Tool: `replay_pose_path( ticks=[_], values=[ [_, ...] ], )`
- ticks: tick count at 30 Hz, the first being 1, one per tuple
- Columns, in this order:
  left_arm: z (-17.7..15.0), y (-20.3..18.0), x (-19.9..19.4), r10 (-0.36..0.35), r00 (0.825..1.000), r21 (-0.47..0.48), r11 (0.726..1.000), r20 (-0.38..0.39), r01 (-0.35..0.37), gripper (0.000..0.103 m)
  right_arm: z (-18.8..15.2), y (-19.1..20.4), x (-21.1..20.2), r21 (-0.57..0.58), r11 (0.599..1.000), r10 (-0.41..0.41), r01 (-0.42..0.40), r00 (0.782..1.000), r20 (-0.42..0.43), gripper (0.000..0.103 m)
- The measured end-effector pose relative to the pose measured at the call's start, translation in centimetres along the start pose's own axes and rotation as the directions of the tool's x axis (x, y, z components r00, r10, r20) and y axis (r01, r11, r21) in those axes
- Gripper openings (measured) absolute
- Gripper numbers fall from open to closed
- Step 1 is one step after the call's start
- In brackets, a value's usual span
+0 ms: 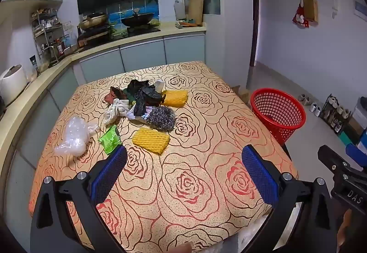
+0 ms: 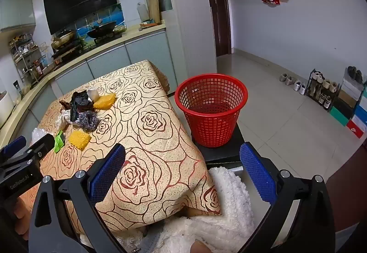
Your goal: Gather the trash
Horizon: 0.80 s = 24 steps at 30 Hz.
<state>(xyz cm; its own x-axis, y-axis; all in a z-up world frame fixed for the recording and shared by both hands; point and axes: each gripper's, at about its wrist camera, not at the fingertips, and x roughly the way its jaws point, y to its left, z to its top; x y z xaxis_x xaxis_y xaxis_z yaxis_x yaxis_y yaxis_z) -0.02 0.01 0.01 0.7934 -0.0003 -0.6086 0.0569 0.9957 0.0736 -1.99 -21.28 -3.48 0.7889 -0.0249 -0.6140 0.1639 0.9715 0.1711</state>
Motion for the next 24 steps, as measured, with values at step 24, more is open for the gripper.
replay_pose_path(
  ticks=[24],
  values=[
    [-0.07, -0.01, 0.08, -0.011, 1.000, -0.004, 1.000, -0.010, 0.011, 0.097, 0.10, -0.08, 0.01, -0.004, 1.000, -0.004, 0.004, 1.000, 0.000, 0.098]
  ],
)
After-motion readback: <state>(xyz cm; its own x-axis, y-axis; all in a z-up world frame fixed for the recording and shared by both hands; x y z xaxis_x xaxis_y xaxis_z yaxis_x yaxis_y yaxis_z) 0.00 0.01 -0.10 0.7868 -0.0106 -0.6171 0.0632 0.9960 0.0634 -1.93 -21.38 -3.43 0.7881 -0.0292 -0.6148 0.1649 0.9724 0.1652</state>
